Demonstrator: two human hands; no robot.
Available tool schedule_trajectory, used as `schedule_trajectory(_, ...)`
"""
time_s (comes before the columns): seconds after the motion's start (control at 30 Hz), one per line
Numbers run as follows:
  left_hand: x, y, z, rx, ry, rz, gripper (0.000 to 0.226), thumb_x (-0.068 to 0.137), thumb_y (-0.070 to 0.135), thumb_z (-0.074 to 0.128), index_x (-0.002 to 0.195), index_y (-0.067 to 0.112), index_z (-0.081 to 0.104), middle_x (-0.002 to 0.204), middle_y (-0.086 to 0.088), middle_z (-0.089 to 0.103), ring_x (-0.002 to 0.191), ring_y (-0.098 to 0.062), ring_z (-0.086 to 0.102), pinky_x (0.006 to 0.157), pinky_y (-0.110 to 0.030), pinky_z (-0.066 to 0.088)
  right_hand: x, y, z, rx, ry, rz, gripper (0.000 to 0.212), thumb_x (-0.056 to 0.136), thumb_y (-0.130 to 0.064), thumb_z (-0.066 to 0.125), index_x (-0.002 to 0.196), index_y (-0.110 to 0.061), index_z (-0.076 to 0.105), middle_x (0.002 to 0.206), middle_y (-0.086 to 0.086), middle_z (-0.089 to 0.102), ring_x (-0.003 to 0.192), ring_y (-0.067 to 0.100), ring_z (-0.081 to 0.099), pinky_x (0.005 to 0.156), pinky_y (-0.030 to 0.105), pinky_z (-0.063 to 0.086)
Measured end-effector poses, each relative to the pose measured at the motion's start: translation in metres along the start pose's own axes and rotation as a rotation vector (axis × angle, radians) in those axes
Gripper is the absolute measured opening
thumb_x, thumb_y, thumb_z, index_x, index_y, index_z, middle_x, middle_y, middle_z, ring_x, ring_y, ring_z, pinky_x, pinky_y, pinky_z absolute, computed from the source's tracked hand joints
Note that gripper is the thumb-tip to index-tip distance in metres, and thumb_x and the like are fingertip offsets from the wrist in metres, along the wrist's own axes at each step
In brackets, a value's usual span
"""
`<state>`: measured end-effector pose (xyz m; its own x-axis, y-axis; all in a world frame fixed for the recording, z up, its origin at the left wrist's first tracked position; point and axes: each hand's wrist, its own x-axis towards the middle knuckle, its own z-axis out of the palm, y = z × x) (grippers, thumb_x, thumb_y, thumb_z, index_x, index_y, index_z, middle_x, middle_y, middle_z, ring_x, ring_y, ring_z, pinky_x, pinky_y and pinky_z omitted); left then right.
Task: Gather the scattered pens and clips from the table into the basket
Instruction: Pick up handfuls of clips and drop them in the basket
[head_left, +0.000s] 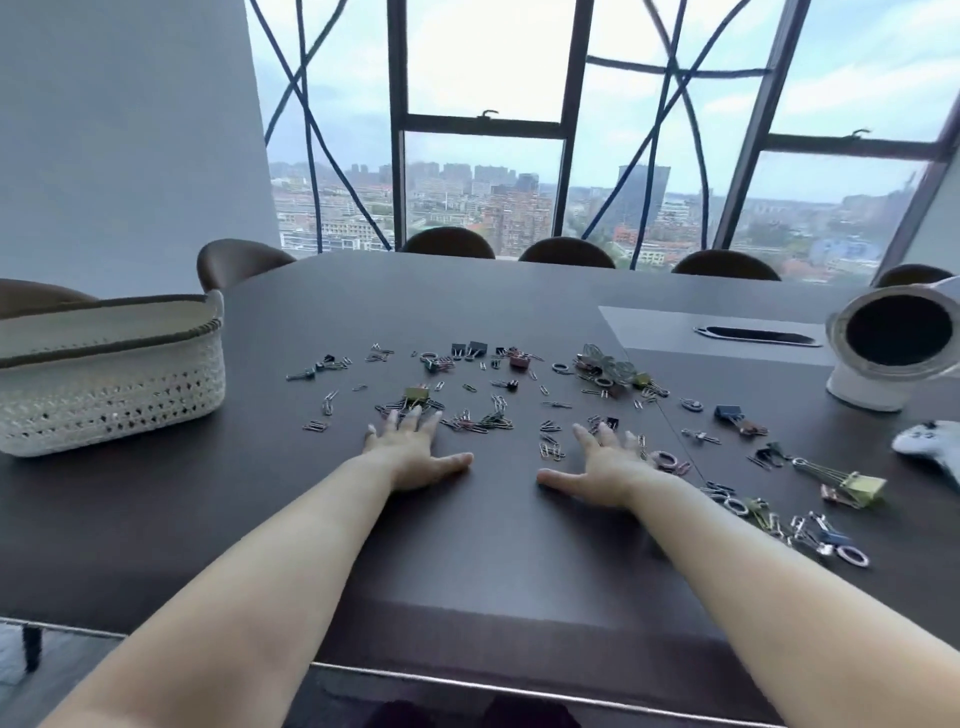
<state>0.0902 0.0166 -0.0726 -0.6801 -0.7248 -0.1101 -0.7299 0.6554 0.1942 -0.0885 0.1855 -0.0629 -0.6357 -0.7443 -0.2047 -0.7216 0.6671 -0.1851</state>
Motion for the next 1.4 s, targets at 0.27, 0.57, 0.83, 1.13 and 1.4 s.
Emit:
schedule_trajectory(0.27, 0.051, 0.004, -0.002, 0.046, 0.051, -0.048, 0.103, 0.068, 0.082, 0.038, 0.145, 0.034, -0.010, 0.155, 0.004, -0.020, 0.140, -0.022, -0.027, 0.109, -0.063, -0.007, 0.072, -0.032, 0.002, -0.012, 0.077, -0.050, 0.104, 0.066, -0.087, 0.030, 0.146, -0.033, -0.008, 0.158, 0.002, -0.012, 0.143, 0.031, -0.017, 0.113, 0.059, -0.010)
schedule_trajectory(0.57, 0.141, -0.021, -0.018, 0.015, 0.080, -0.071, 0.103, 0.066, 0.082, 0.041, 0.144, 0.039, -0.009, 0.155, 0.007, -0.022, 0.139, -0.024, -0.029, 0.107, -0.067, -0.005, 0.183, -0.050, -0.017, 0.012, 0.151, -0.060, 0.111, 0.058, -0.091, 0.032, 0.144, -0.036, -0.012, 0.157, 0.003, -0.017, 0.141, 0.037, -0.022, 0.108, 0.067, -0.008)
schedule_trajectory(0.83, 0.194, -0.029, -0.024, 0.060, 0.073, 0.065, 0.084, 0.076, 0.074, 0.040, 0.144, 0.044, 0.002, 0.157, 0.009, -0.010, 0.143, -0.021, -0.020, 0.109, -0.064, -0.004, 0.229, -0.054, -0.024, 0.000, 0.145, -0.185, 0.099, 0.064, -0.086, 0.037, 0.144, -0.044, -0.002, 0.158, -0.002, -0.008, 0.144, 0.033, -0.010, 0.113, 0.060, -0.002)
schedule_trajectory(1.13, 0.167, -0.022, -0.020, -0.105, 0.211, 0.183, 0.029, 0.092, 0.038, 0.047, 0.118, 0.030, 0.055, 0.134, 0.003, 0.041, 0.125, -0.027, 0.034, 0.107, -0.035, 0.028, 0.204, -0.059, -0.019, 0.056, 0.245, -0.348, 0.034, 0.086, -0.054, 0.046, 0.117, -0.040, 0.053, 0.138, 0.000, 0.042, 0.129, 0.025, 0.035, 0.106, 0.041, 0.030)
schedule_trajectory(1.4, 0.109, -0.016, -0.010, -0.098, 0.199, 0.221, 0.025, 0.092, 0.029, 0.044, 0.115, 0.025, 0.054, 0.130, -0.004, 0.040, 0.118, -0.030, 0.041, 0.106, -0.032, 0.028, 0.141, -0.067, -0.006, 0.043, 0.320, -0.350, 0.032, 0.085, -0.050, 0.051, 0.101, -0.023, 0.056, 0.113, 0.006, 0.050, 0.113, 0.026, 0.049, 0.091, 0.033, 0.041)
